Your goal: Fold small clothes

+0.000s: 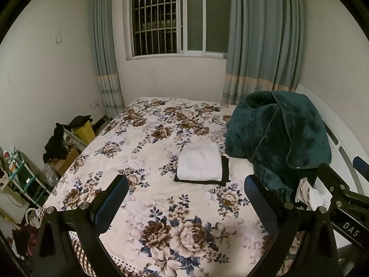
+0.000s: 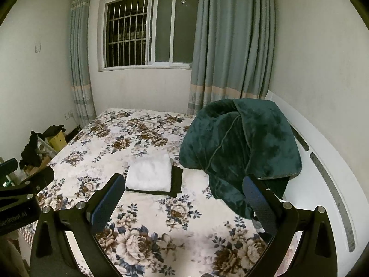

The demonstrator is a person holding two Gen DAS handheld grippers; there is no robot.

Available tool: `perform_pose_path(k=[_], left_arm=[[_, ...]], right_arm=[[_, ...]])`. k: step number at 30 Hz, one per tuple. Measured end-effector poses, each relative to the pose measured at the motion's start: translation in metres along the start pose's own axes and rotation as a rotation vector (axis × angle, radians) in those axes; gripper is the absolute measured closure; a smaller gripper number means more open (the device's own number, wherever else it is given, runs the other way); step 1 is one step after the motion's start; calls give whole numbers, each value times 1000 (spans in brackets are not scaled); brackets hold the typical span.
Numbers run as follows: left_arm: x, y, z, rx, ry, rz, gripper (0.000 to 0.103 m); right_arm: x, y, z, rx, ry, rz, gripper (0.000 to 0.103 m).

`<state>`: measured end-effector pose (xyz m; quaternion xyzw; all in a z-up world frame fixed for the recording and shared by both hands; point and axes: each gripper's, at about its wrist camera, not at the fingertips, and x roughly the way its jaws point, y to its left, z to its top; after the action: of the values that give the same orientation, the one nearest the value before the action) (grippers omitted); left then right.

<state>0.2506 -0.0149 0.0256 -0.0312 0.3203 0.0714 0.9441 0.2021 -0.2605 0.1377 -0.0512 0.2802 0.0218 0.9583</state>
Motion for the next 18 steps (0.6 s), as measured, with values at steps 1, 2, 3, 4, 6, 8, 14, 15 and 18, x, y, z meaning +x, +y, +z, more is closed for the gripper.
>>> perform_pose_path(k=[1, 2, 3, 4, 6, 8, 14, 15, 18], left_arm=[[-1, 0, 0, 0, -1, 1, 0], [-1, 0, 0, 2, -1, 1, 0], [-2, 0, 1, 3, -2, 0, 0], [-2, 0, 1, 3, -2, 2, 0], [-3, -1, 2, 7, -3, 4, 0], [-3, -1, 2, 5, -3, 4, 0], [-5, -3, 6, 11, 0, 2, 0], [-5, -3, 6, 13, 0, 4, 0], [-7, -3, 7, 13, 0, 6, 0]], right_arm=[[0, 0, 0, 0, -1, 1, 0], [0, 0, 0, -1, 0, 1, 0], [0, 0, 0, 0, 0, 1, 0], [0, 0, 0, 2, 0, 4, 0], [-1, -1, 0, 3, 0, 6, 0], [-2, -2, 0, 5, 1, 8, 0], [0, 0, 0, 3, 0, 11, 0], [0, 0, 1, 3, -1, 12, 0], [-1, 0, 0, 5, -3, 14, 0]])
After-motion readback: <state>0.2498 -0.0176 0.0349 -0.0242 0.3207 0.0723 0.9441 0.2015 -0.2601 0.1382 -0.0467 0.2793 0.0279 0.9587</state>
